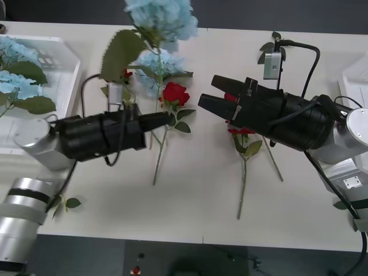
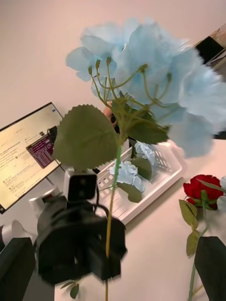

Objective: Put the red flowers into the right box and the blue flowers into the left box

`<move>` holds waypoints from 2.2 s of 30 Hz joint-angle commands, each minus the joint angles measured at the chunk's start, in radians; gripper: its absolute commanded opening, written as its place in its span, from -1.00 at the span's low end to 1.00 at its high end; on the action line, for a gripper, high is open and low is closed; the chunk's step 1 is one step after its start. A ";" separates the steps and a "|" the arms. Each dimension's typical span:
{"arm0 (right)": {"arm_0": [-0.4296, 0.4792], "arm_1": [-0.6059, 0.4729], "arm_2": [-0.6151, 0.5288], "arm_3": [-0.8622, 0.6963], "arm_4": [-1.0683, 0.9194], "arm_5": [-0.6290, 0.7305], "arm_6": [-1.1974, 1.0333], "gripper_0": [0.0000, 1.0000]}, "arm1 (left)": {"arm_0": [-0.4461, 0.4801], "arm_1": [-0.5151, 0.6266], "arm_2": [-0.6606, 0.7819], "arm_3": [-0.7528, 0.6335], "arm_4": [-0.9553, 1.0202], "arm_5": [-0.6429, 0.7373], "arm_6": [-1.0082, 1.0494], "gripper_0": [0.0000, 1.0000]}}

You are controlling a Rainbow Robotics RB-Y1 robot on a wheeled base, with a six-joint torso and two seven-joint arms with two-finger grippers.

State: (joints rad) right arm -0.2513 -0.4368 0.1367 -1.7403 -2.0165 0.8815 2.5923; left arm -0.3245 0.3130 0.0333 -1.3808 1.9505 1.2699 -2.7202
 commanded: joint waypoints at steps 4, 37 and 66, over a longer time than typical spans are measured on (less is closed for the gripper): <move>-0.019 -0.040 -0.003 -0.025 -0.014 -0.025 -0.041 1.00 | -0.024 0.166 0.227 -0.038 -0.044 0.039 0.015 -1.00; -0.450 -0.751 0.635 0.124 0.486 -0.194 -1.270 1.00 | 0.041 0.613 0.657 -0.038 -0.786 0.115 0.570 0.79; -0.729 -0.359 0.886 0.650 0.897 -0.219 -1.298 1.00 | -0.326 0.054 0.155 -0.280 -1.374 0.318 1.343 0.94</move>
State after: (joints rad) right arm -0.9328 -0.8113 1.0216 -1.1128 -1.1355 0.6684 1.3363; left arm -0.6358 0.3937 0.2301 -1.6244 0.6292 1.6197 -1.4220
